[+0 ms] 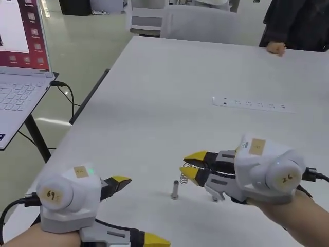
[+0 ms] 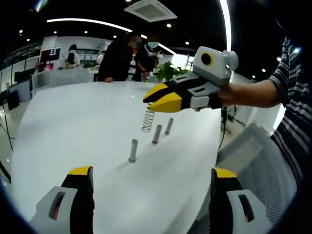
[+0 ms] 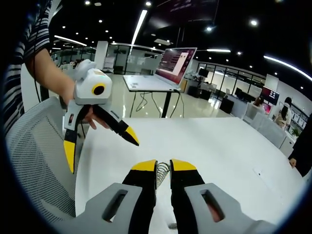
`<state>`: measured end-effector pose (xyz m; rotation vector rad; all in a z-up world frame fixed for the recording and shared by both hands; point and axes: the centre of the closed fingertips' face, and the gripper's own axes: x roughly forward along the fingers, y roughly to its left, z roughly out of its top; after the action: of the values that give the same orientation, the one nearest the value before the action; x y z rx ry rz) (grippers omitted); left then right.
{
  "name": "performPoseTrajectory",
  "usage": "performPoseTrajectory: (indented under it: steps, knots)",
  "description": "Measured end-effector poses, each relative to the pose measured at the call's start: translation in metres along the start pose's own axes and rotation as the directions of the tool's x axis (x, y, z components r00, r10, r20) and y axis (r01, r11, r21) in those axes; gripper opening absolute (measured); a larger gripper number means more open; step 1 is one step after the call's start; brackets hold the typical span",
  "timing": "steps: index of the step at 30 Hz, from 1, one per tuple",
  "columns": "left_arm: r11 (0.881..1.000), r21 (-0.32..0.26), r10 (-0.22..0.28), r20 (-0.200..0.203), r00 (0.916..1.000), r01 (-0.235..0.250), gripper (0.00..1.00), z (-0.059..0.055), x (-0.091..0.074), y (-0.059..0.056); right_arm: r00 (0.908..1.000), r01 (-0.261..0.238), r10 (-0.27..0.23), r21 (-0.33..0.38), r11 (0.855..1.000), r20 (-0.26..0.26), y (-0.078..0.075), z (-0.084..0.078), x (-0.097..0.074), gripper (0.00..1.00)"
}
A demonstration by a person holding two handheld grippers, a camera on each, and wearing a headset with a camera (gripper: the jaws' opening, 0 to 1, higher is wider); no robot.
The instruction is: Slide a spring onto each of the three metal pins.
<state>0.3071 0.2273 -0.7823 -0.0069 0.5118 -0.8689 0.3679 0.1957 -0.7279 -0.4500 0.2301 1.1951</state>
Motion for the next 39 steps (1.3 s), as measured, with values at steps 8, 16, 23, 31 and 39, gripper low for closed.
performPoseTrajectory:
  steps: [8, 16, 23, 31, 39]
  knots:
    - [1.000, -0.007, 0.006, -0.001, 1.0000, -0.006, 0.96, -0.002, -0.004, 0.001, 0.9997, 0.012, -0.011, 0.023, 1.000, -0.020, -0.001, -0.007, 0.013, 0.07]
    - [1.000, -0.010, 0.016, 0.003, 0.9999, -0.016, 0.96, -0.003, -0.008, 0.003, 0.9993, 0.014, -0.013, 0.030, 0.999, -0.036, -0.002, -0.013, 0.019, 0.07]
    - [1.000, -0.013, 0.016, 0.000, 0.9999, -0.016, 0.95, -0.004, -0.012, 0.004, 0.9987, 0.011, -0.009, 0.043, 0.999, -0.051, -0.001, -0.019, 0.022, 0.07]
    - [1.000, -0.012, 0.019, -0.007, 0.9998, -0.019, 0.94, -0.006, -0.016, 0.004, 0.9976, 0.008, -0.005, 0.049, 0.999, -0.069, 0.002, -0.028, 0.027, 0.07]
    - [1.000, -0.011, 0.014, -0.011, 0.9998, -0.014, 0.94, -0.007, -0.016, 0.003, 0.9963, 0.008, -0.003, 0.059, 0.998, -0.086, 0.003, -0.036, 0.031, 0.07]
